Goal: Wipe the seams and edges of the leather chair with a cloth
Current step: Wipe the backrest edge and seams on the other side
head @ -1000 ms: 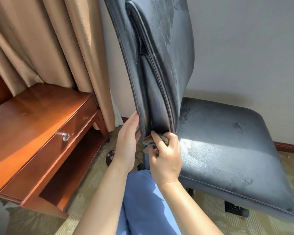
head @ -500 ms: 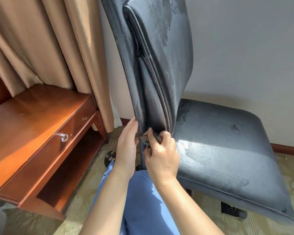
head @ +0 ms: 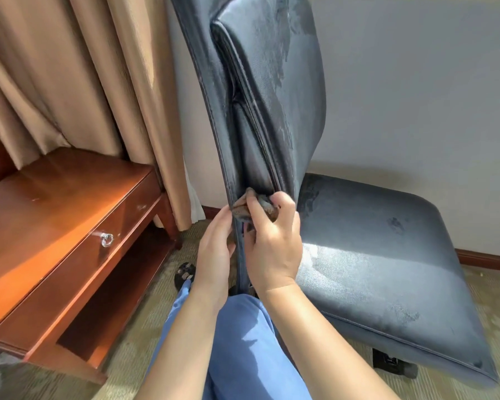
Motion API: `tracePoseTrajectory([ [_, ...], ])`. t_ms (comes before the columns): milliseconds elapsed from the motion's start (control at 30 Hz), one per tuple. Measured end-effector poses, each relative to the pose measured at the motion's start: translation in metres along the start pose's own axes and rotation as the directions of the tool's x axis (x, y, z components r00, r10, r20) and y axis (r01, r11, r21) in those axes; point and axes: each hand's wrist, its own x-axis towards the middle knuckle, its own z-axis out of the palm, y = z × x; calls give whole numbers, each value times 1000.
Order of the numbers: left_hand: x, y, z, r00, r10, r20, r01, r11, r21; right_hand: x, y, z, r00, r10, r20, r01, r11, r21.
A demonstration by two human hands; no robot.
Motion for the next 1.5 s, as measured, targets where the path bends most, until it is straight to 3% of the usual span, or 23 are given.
tracePoseTrajectory([
  [200, -1, -7, 0, 998, -16, -66, 15, 1000, -15, -37, 16, 17, 989, 24, 144, -3, 989, -145],
  [400, -4, -7, 3, 998, -11, -58, 9, 999, -43, -37, 16, 11, 970, 71, 233, -41, 990, -133],
  [533, -4, -7, 0, 998, -23, -61, 21, 999, -39, -26, 8, -4, 987, 120, 106, -121, 993, 4],
  [667, -4, -6, -2, 999, -28, -30, 28, 1000, -5, 1, -4, -11, 994, 106, -30, -102, 990, 97],
  [800, -4, -2, -4, 1000, -18, -19, 18, 1000, 25, -12, 3, 6, 996, 48, 69, -49, 999, 20],
  [1000, -4, -2, -5, 998, 22, -56, -18, 997, 74, -53, 21, 25, 973, 98, 207, -77, 991, -109],
  [1200, -8, -6, -3, 998, 42, -45, -39, 997, 68, -68, 27, 25, 918, 146, 370, -98, 984, -148],
  [1500, -10, -12, -3, 998, -13, -55, 17, 997, 69, -76, 37, 18, 853, 181, 490, -130, 982, -138],
])
